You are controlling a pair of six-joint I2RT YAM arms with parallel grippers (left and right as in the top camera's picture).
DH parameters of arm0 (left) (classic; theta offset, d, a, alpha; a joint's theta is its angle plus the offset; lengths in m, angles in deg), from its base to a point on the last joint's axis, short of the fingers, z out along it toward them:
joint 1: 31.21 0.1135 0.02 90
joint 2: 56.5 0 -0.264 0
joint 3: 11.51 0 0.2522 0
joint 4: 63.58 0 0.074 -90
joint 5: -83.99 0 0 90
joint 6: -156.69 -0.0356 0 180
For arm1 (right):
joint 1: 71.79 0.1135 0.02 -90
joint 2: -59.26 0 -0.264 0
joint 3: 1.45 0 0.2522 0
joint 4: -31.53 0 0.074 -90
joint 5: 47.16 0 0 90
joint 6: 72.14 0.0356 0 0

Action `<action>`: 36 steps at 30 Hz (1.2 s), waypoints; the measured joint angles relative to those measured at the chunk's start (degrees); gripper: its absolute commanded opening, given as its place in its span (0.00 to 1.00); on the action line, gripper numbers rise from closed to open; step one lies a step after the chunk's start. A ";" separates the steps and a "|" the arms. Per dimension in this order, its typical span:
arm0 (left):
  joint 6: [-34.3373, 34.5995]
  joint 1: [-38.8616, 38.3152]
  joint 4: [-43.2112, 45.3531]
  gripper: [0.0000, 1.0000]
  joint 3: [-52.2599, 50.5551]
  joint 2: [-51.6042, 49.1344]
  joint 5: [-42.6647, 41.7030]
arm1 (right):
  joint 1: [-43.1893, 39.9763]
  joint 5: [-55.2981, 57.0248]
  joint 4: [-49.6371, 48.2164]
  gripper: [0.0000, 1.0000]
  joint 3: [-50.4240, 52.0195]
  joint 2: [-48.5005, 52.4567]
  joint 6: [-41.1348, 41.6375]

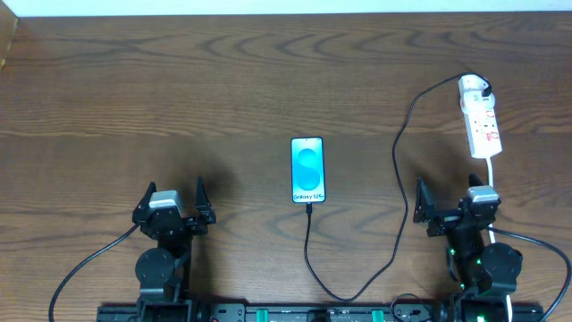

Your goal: Plug charger to phone and switch on socket

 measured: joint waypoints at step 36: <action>0.00 0.00 0.00 0.89 0.00 0.00 -0.02 | 0.00 7.65 2.54 0.99 0.02 -5.05 -0.46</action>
